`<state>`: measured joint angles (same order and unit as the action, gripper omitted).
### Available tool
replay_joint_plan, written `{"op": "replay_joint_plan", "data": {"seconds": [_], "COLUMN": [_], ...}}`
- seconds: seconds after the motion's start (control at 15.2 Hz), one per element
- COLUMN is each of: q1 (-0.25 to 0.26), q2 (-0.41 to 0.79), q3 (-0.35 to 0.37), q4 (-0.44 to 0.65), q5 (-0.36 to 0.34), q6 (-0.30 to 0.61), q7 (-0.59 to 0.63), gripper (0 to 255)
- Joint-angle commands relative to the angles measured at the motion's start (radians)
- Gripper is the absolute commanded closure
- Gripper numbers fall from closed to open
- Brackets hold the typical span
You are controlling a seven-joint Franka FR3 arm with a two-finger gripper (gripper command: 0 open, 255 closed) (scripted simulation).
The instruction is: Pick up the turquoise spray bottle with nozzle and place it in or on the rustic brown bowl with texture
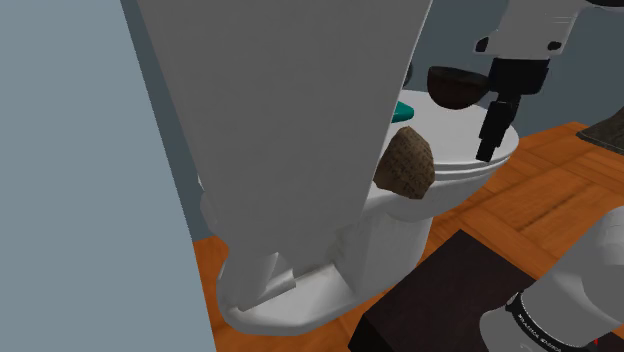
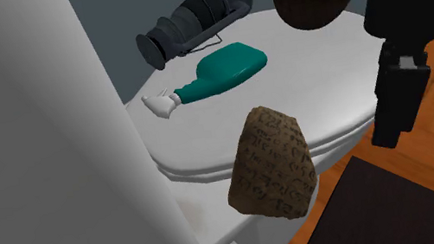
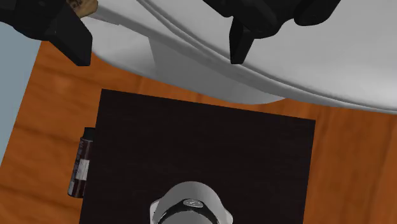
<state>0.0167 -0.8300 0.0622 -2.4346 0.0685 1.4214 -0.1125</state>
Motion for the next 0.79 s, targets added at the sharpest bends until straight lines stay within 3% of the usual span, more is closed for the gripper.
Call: {"op": "replay_joint_plan", "data": {"seconds": [0.0, 0.73], "q1": [0.000, 0.090], "q2": [0.000, 0.408], "q3": [0.000, -0.045], "q4": [0.000, 0.285], "q5": [0.000, -0.094], "q6": [0.000, 0.180], "q7": [0.000, -0.359], "gripper": [0, 0]}}
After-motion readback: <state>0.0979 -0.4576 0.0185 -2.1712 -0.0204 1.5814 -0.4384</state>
